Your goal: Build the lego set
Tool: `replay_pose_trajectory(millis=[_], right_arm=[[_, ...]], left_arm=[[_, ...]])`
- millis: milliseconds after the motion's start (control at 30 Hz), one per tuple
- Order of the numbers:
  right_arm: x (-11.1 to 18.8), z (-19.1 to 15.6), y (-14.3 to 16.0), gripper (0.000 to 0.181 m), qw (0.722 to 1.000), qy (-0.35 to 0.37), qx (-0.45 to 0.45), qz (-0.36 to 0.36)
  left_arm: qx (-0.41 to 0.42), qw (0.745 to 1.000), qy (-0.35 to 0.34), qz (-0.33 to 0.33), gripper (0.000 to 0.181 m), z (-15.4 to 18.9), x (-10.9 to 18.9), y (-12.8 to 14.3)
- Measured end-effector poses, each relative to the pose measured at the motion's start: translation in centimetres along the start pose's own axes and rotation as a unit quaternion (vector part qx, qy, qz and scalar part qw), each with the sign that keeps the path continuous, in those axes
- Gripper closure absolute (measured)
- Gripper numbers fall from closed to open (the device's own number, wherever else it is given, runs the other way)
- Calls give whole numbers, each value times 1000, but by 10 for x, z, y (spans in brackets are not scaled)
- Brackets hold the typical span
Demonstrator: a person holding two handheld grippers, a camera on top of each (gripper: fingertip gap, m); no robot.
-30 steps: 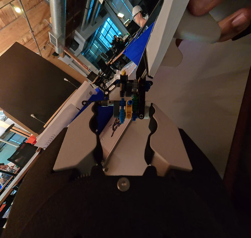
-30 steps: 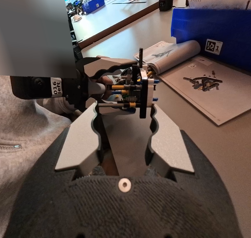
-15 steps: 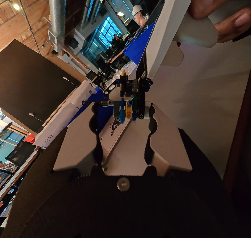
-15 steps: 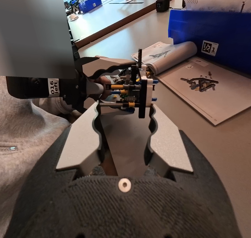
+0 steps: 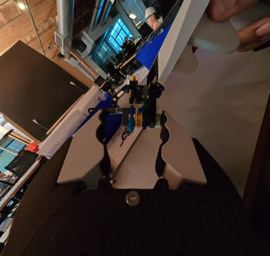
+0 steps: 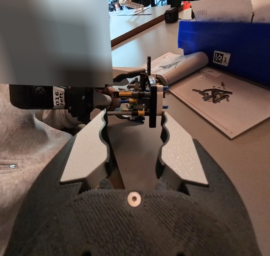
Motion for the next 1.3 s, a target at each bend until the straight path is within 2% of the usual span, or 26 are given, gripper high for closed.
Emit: replay_pose_trajectory(millis=[167, 367, 1300], right_arm=[[2, 2, -2, 99, 1000, 6, 12, 15], [1, 0, 2, 106, 998, -30, -44, 16], [1, -2, 3, 108, 1000, -8, -11, -9]], left_arm=[[-5, 1000, -3, 8, 107, 0, 1, -2], [-11, 1000, -2, 11, 107, 1, 1, -4], [-7, 1000, 4, 8, 108, 4, 1, -4]])
Point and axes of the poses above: each gripper's, where its closed fingertips meet, x back along the fingers, y out of its underside, z = x × y across the jaws, the point moved 4 cm from there along x, back along the fingers, and after that the axes turned 15 degrees about z, right-handed, at the moved point
